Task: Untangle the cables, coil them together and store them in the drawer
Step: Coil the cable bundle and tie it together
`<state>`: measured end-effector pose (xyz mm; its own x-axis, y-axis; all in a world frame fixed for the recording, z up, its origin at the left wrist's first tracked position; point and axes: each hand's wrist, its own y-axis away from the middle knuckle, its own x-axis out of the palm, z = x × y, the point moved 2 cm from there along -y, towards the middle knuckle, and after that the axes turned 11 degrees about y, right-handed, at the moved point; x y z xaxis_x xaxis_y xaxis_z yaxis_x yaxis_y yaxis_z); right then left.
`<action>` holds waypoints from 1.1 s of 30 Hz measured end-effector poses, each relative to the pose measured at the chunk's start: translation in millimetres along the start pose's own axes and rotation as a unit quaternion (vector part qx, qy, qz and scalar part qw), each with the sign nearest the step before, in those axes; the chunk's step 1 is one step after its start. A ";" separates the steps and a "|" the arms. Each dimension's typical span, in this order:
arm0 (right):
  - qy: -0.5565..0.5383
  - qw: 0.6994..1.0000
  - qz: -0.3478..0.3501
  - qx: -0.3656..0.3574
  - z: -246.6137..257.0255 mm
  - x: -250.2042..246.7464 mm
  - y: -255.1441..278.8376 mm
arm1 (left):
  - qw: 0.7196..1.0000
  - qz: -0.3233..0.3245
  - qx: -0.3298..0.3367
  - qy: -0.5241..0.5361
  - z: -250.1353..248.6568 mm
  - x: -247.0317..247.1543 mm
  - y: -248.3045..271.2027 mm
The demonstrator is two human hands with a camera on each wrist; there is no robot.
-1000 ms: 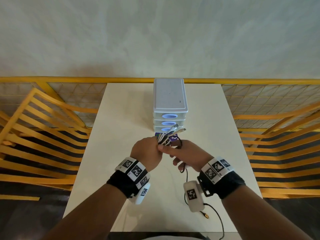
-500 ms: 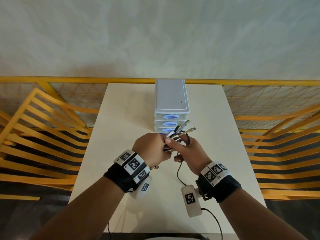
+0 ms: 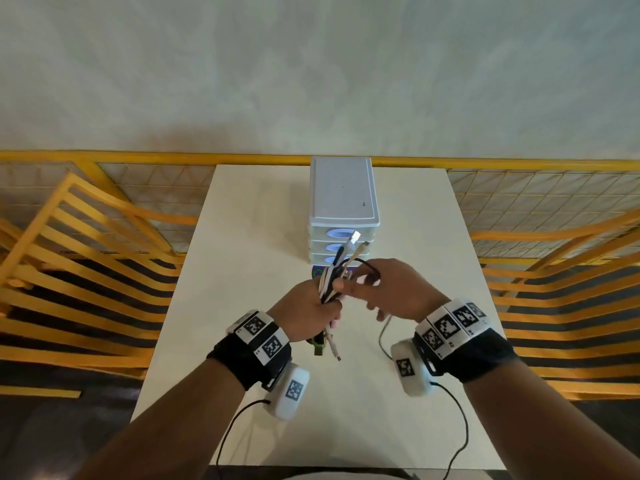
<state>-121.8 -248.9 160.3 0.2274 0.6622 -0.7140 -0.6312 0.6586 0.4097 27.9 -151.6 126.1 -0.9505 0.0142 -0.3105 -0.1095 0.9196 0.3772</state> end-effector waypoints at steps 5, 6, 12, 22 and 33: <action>-0.088 0.995 0.014 0.044 -1.7 -14.7 -4.2 | 0.995 -0.091 -0.031 0.019 16.3 1.7 -10.9; -0.177 0.983 0.032 0.037 3.5 -11.0 -2.9 | 0.991 -0.113 -0.041 0.049 16.7 2.7 -13.7; -0.244 0.969 0.042 -0.010 21.0 21.4 -0.2 | 0.940 -0.140 -0.083 0.300 10.4 4.5 -27.2; -0.171 0.983 0.056 -0.033 20.0 26.1 8.7 | 0.854 -0.217 -0.128 0.455 16.7 -6.5 -41.8; -0.157 0.987 -0.011 0.045 17.9 36.9 13.9 | 0.742 0.001 -0.110 0.661 5.8 -5.2 -38.5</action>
<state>-109.0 -208.9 149.8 0.4672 0.7167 -0.5178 -0.5586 0.6932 0.4555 38.7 -184.9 108.2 -0.3883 -0.5170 0.7628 -0.0143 0.8311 0.5560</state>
